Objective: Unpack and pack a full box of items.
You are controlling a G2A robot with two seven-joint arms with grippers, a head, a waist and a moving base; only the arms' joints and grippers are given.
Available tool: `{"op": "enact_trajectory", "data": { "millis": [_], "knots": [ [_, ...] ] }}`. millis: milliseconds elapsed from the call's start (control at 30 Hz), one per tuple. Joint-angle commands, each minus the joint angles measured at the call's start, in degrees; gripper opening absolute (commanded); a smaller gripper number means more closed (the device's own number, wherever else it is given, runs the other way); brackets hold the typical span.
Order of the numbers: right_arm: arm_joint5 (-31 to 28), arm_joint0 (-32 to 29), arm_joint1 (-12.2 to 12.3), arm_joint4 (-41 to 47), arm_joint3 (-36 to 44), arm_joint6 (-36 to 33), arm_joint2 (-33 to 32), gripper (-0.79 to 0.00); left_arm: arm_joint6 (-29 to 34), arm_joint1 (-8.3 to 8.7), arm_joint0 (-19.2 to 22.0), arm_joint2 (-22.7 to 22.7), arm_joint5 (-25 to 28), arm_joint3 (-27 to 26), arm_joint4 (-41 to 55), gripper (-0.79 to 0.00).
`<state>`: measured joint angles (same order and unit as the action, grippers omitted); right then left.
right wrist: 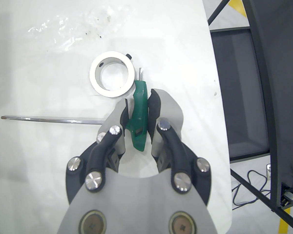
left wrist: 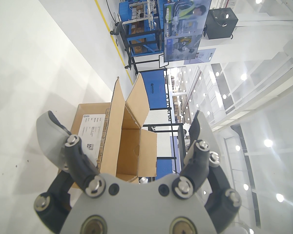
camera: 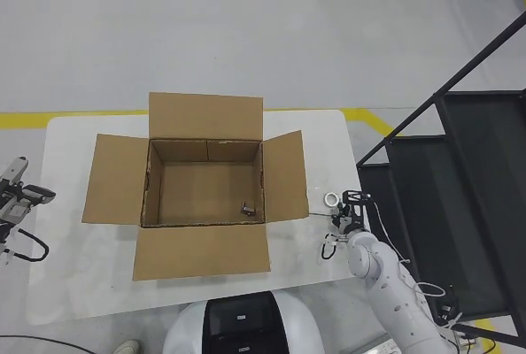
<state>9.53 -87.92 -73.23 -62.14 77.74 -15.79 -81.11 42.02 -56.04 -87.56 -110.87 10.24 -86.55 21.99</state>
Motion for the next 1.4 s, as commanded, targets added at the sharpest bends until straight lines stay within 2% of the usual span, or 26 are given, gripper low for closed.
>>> {"op": "enact_trajectory", "data": {
  "millis": [0, 200, 733, 833, 1000, 1167, 1367],
  "knots": [
    [-0.1, -0.3, 0.0, -0.3, 0.5, 0.2, -0.1, -0.785, 0.0, 0.00, 0.0, 0.0, 0.0, 0.0, 0.0, 0.000],
    [0.6, -3.2, 0.3, -1.9, 6.4, 2.0, -1.5, -0.785, 0.0, 0.00, 0.0, 0.0, 0.0, 0.0, 0.0, 0.000],
    [7.7, -16.8, 0.7, -9.0, 32.8, 7.5, -7.8, -0.785, 0.0, 0.00, 0.0, 0.0, 0.0, 0.0, 0.0, 0.000],
    [10.2, -19.3, 0.5, -8.0, 36.6, 10.8, -9.2, -0.785, 0.0, 0.00, 0.0, 0.0, 0.0, 0.0, 0.0, 0.000],
    [12.4, -21.9, -0.3, -1.7, 40.0, 20.2, -10.2, -0.785, 0.0, 0.00, 0.0, 0.0, 0.0, 0.0, 0.0, 0.000],
    [8.9, -21.9, -1.0, 4.9, 40.4, 29.0, -9.3, -0.785, 0.0, 0.00, 0.0, 0.0, 0.0, 0.0, 0.0, 0.000],
    [0.6, -18.2, -1.3, 5.0, 39.3, 29.1, -4.0, -0.785, 0.0, 0.00, 0.0, 0.0, 0.0, 0.0, 0.0, 0.000]
  ]
}}
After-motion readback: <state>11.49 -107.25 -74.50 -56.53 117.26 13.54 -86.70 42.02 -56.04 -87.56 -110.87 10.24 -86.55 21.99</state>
